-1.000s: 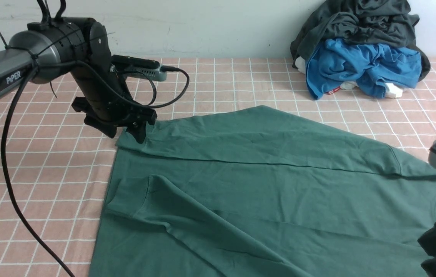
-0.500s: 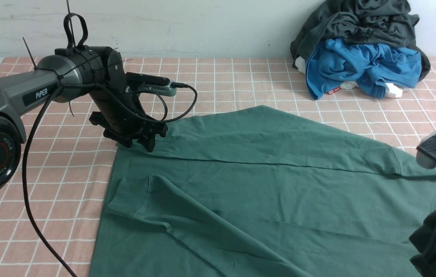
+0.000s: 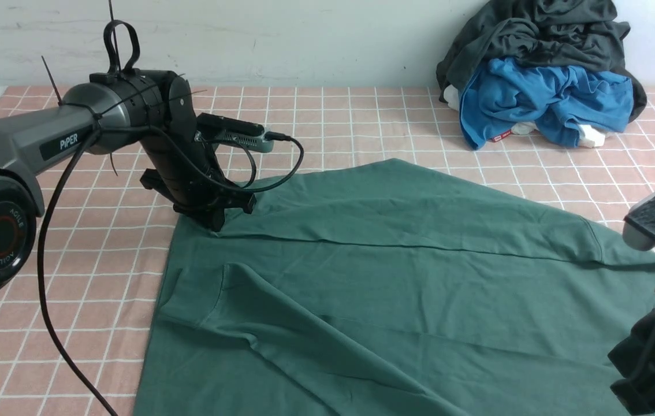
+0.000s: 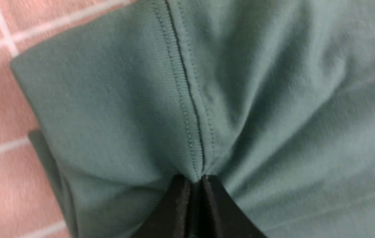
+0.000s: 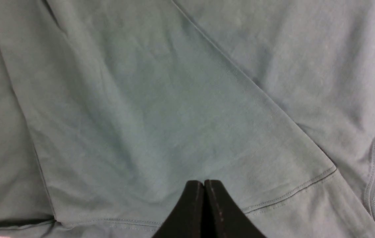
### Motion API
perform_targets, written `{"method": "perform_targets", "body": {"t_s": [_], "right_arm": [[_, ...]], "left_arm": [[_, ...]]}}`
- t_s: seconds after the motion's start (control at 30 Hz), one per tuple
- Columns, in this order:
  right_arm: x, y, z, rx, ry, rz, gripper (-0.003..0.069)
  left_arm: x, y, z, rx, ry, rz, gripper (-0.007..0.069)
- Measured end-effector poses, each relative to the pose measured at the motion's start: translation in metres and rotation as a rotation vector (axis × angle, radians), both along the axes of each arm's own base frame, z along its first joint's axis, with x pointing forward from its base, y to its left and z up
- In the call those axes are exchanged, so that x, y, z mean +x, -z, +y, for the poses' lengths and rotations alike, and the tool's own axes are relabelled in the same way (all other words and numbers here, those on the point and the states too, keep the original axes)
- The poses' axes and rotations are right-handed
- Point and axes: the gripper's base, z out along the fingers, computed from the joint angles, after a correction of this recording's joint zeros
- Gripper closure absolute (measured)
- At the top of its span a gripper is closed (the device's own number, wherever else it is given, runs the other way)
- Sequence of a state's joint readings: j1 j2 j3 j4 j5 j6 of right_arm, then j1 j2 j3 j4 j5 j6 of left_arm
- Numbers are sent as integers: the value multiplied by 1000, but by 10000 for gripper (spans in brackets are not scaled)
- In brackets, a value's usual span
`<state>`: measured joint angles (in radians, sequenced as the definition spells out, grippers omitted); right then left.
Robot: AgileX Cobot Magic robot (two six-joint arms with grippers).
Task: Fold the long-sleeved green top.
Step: Use the left arm to clamp the cuff farthest from it, then use the left arm to drag and drop the cuff onto the cuff closest to the left arm
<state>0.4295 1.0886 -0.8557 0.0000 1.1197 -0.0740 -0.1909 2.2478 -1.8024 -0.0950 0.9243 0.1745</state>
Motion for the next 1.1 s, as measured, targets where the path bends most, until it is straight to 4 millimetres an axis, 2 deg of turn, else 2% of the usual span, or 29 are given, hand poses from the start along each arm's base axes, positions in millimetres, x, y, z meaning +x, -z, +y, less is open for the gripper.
{"method": "perform_targets", "body": {"t_s": [0.1,0.13,0.23,0.37,0.47,0.6,0.77,0.87,0.97,1.1], "right_arm": [[0,0,0,0,0,-1,673],[0,0,0,0,0,-1,673],[-1,-1,0,-3,-1,6,673],[-9,-5,3,-23,-45,-2,673],[-21,-14,4,-41,-102,-51,673],[-38,-26,1,-57,-156,-120,673],[-47,-32,-3,-46,-160,-160,673],[-49,-33,-3,-45,-161,-158,673],[-49,-33,-3,-46,-159,-156,673],[-49,-33,-3,-46,-159,-156,673]], "left_arm": [[-8,-26,-1,-15,3,-6,608],[-8,-28,-1,-17,2,-6,608],[-26,-64,-1,-48,9,25,608],[-50,-87,0,-51,12,68,608],[-78,-96,3,-50,1,94,608],[-127,-94,1,-44,14,126,608],[-187,-71,-19,-41,81,150,608],[-212,-59,-26,-44,84,150,608],[-227,-47,-26,-33,76,159,608],[-233,-33,-24,-9,82,135,594]]}}
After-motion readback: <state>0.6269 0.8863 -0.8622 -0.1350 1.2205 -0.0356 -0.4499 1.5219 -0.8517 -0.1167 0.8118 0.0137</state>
